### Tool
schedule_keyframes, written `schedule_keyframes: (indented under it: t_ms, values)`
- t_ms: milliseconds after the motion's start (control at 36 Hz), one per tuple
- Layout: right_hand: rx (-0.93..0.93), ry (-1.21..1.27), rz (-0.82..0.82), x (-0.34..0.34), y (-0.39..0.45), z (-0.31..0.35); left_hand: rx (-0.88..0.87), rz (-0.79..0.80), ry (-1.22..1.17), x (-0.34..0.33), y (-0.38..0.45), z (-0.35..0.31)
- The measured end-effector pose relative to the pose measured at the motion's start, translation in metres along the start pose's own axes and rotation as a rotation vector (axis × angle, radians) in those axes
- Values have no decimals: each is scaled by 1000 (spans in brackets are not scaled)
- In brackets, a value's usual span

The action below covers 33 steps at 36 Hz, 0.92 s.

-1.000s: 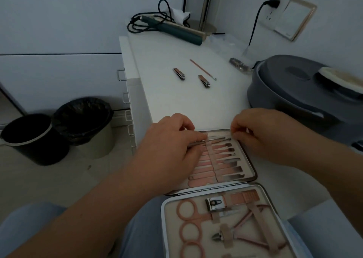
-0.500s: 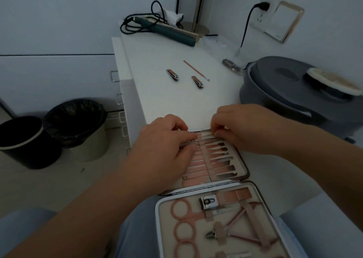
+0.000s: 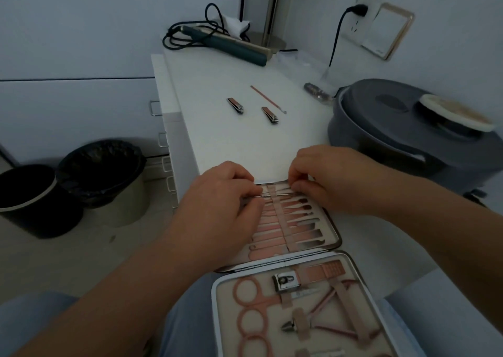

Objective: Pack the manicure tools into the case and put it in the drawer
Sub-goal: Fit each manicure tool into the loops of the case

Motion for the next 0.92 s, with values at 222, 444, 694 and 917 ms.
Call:
schedule_keyframes:
  t_ms: [222, 444, 694, 917]
  values:
    - [22, 11, -16, 1, 1, 0, -8, 3, 8, 1, 1, 0]
    - [-12, 40, -24, -2, 1, -1, 7, 8, -16, 2, 1, 0]
    - [-96, 209, -93, 10, 1, -2, 26, -22, -203, 16, 1, 6]
    - [-384, 427, -276, 8, 65, -15, 137, -133, -249, 30, -6, 34]
Point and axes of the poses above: each hand's wrist, its own y-axis towards the middle knuckle, its own x-axis out of the back of the hand, z = x × y, the point moved 3 cm from there along y, towards the middle knuckle, and after that the axes turned 7 degrees about -y, right-handed, at the moved point
